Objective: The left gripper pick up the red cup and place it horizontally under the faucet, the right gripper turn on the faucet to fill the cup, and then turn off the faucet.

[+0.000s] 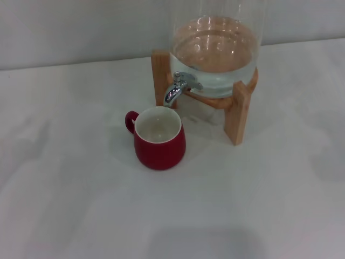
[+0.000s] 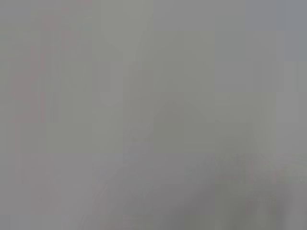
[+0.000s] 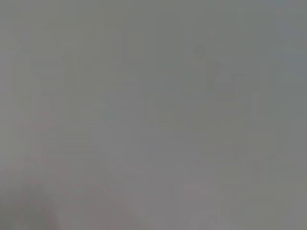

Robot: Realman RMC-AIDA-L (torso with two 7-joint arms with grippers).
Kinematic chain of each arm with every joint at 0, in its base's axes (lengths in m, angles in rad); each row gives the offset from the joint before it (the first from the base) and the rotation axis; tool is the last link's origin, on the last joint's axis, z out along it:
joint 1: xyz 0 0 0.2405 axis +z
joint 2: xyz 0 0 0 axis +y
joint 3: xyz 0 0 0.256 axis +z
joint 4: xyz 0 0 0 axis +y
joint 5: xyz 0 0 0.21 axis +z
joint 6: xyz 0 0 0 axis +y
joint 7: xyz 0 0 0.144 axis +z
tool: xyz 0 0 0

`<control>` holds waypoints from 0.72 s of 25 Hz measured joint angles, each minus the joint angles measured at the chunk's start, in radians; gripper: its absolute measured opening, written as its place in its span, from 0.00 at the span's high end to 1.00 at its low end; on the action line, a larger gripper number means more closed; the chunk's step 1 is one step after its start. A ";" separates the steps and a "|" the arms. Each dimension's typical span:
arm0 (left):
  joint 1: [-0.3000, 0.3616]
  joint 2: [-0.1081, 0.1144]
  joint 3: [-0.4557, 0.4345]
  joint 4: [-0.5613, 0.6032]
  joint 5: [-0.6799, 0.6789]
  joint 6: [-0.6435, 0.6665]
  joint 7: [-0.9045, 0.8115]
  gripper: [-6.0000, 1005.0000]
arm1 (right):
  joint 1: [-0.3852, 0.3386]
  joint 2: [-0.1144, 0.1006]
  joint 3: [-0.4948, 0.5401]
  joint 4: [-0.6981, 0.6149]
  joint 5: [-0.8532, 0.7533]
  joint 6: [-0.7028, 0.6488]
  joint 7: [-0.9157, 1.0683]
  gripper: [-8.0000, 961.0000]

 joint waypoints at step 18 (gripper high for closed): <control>-0.012 0.002 -0.201 -0.282 -0.267 -0.217 0.154 0.52 | -0.001 -0.017 0.003 0.017 -0.082 0.132 0.071 0.25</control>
